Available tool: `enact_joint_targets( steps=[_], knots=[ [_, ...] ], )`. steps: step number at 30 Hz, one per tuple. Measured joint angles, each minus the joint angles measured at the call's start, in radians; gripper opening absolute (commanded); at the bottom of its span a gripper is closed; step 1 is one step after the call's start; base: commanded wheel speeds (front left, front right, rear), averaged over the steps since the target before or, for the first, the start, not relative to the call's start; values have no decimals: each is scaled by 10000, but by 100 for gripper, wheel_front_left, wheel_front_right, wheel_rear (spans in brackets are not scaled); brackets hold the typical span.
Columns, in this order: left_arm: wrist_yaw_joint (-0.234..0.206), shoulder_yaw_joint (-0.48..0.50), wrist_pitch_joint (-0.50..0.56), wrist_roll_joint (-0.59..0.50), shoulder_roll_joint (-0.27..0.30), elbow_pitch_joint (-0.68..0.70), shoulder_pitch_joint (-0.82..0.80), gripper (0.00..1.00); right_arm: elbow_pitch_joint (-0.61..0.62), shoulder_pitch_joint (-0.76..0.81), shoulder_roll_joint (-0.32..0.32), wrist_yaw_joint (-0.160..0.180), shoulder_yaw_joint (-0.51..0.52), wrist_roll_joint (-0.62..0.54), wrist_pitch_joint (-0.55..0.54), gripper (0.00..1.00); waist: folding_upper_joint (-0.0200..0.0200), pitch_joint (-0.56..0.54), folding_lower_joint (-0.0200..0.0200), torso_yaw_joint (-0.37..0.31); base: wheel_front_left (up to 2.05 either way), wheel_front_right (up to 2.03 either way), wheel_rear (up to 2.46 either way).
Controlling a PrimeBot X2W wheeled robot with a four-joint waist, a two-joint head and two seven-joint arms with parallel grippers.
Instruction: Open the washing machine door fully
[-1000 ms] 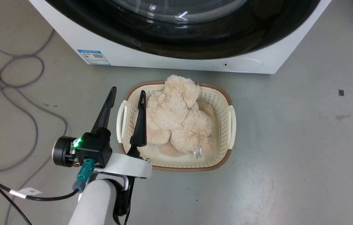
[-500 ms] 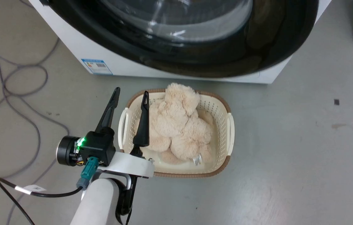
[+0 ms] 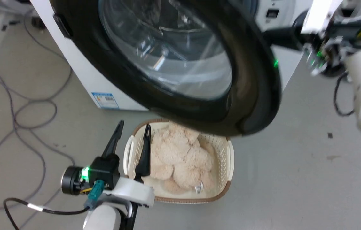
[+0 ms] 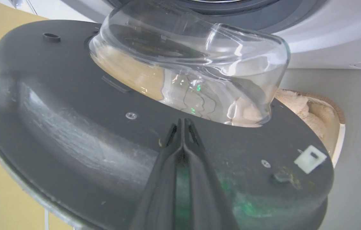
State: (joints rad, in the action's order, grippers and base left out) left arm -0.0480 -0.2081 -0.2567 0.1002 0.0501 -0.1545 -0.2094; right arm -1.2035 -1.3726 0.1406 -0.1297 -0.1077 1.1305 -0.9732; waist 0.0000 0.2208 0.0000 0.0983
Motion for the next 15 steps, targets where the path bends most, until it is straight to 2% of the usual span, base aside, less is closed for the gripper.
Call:
enact_joint_targets(
  steps=[15],
  knots=[
    [130, 140, 2, -190, 230, -401, 918, 100, 2146, 3094, -652, 0, -36, 871, -936, 0, 0, -1427, -2, 20, 0, 0, 0]
  ],
)
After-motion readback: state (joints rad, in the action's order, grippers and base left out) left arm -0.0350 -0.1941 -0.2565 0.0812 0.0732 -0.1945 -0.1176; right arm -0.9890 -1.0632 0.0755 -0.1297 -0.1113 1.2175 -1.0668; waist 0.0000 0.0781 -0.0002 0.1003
